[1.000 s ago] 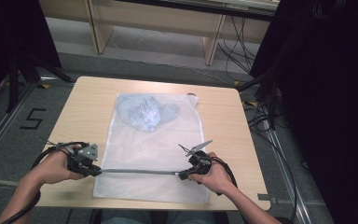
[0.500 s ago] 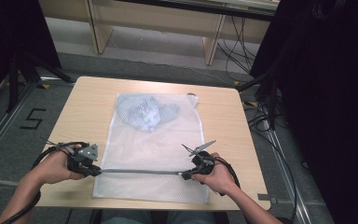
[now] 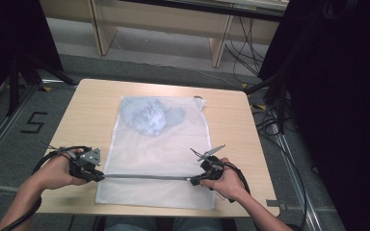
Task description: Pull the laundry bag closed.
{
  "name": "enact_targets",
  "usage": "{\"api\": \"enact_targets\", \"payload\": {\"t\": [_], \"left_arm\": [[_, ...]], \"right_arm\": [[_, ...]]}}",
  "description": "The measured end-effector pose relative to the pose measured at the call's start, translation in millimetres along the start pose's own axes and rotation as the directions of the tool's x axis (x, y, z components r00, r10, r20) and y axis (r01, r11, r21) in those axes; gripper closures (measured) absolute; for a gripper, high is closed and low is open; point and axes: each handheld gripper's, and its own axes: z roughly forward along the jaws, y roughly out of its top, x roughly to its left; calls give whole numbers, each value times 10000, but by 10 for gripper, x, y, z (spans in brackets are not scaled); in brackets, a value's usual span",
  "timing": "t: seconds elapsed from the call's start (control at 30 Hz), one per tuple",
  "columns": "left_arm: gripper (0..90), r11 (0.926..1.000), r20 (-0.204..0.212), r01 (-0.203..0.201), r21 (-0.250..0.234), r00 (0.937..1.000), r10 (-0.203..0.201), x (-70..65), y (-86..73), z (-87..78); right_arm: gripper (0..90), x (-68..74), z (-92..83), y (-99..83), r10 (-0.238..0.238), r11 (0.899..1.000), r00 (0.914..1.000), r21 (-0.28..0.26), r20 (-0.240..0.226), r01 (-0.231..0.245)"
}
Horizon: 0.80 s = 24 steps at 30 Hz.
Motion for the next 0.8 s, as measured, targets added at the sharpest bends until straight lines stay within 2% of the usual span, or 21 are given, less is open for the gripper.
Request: {"api": "enact_targets", "payload": {"t": [0.03,0.13,0.2,0.27,0.3,0.33,0.4,0.43,0.47,0.5,0.53,0.57,0.6,0.63,0.7,0.73,0.77,0.8], "left_arm": [[826,10000,-7,4,-4,10000,-4,-1,0,2],[826,10000,21,91,-15,10000,-90,-9,5,5],[826,10000,2,2,-10,10000,-2,-2,7,3],[826,10000,10,10,-17,10000,-10,-3,7,4],[826,10000,21,35,-20,10000,-35,-6,7,7],[826,10000,25,30,7,10000,-30,-5,8,7],[826,10000,24,39,9,10000,-39,-4,7,9],[826,10000,25,32,15,10000,-32,-3,6,9],[826,10000,7,32,22,10000,-32,-3,6,8],[826,10000,7,72,-38,10000,-72,-5,5,9],[826,10000,-6,22,2,10000,-22,-2,5,5],[826,10000,-5,-7,12,10000,7,0,5,2],[826,10000,0,-11,6,10000,11,1,5,2],[826,10000,9,46,-11,10000,-46,-4,5,6],[826,10000,26,24,7,10000,-24,-2,7,9],[826,10000,29,15,26,10000,-15,-2,8,9],[826,10000,28,13,20,10000,-13,-1,8,9],[826,10000,28,17,24,10000,-17,-2,9,9]], "right_arm": [[871,1,-9,-8,152,9999,9998,51,-108,-152],[871,-23,-26,-28,70,10000,10000,0,13,-70],[871,-26,-42,-39,217,9998,9997,34,-60,-217],[871,-38,-49,-49,148,9999,9999,17,12,-149],[871,-9,-70,-54,691,9971,9975,329,-159,-685],[871,-25,-66,-59,494,9986,9987,208,-121,-491],[871,-25,-70,-67,636,9978,9980,172,-68,-635],[871,-35,-75,-67,564,9982,9984,187,-74,-563],[871,-57,-65,-70,207,9998,9998,-7,22,-207],[871,-60,-73,-71,214,9998,9998,24,29,-214],[871,-53,-81,-75,428,9990,9990,104,-90,-427],[871,-69,-82,-77,253,9997,9997,-13,50,-253],[871,-74,-88,-82,302,9995,9995,-59,71,-302],[871,-49,-115,-87,793,9964,9968,293,31,-794],[871,-52,-123,-97,823,9963,9966,241,-59,-821],[871,-76,-109,-108,577,9983,9983,-36,-115,-577],[871,-60,-134,-112,823,9964,9966,205,-48,-821],[871,-91,-131,-117,493,9988,9988,24,-18,-493]]}}
